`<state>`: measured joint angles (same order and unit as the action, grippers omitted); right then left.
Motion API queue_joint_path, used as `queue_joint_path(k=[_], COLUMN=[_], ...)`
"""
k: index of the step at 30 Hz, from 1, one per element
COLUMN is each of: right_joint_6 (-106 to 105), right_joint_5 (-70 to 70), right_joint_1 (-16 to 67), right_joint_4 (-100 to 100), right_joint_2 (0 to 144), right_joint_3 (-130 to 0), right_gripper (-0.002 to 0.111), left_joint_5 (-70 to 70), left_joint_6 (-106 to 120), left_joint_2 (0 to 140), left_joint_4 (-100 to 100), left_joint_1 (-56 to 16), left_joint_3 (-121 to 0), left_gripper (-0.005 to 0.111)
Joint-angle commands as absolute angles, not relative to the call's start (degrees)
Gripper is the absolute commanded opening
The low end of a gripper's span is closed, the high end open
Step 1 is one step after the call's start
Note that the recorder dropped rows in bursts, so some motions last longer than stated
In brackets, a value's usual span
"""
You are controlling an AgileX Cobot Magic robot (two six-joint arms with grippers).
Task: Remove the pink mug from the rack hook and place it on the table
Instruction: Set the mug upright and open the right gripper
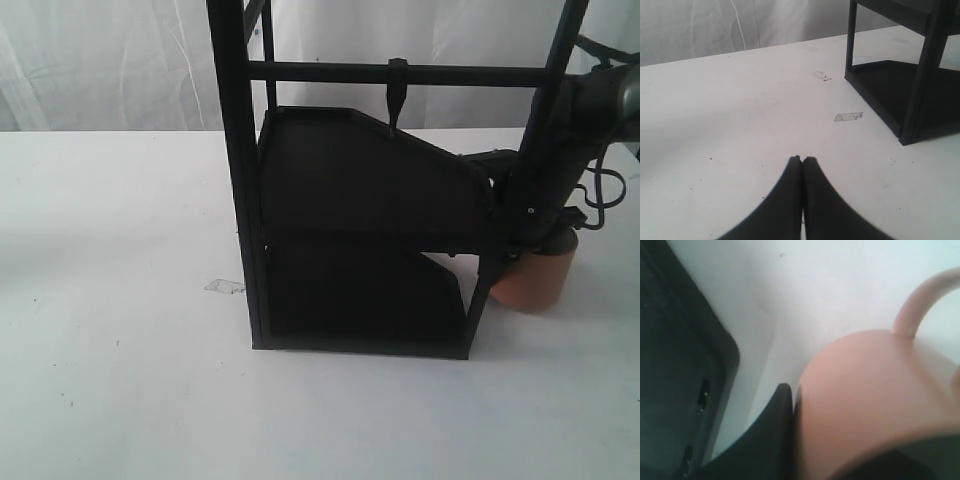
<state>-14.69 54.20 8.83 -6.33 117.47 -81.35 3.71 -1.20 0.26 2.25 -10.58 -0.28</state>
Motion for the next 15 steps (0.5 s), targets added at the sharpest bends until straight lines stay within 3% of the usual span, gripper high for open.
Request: queue_joint_path(k=[1,5,7,15], right_joint_6=[-16.2,-16.3,-16.3,-16.3], right_joint_5=[56.5,56.1,55.0,54.9], right_joint_1=[8.7,8.7,8.7,8.7], right_joint_4=[-8.1,-8.1,-8.1,-7.9], right_joint_2=[118.8,117.7,116.7,113.1], right_joint_3=[-80.6,-80.6,-80.6,-80.6], right_gripper=[0.018,0.047,0.055,0.055], left_joint_5=[3.9,3.9,3.9,3.9], left_joint_6=[-1.3,-1.3,-1.3,-1.3], left_joint_2=[0.0,0.0,0.0,0.0], left_joint_4=[2.9,2.9,2.9,2.9], left_joint_1=[-10.3,-10.3,-10.3,-10.3], left_joint_3=[0.0,0.0,0.0,0.0], left_gripper=[0.0,0.0,0.0,0.0])
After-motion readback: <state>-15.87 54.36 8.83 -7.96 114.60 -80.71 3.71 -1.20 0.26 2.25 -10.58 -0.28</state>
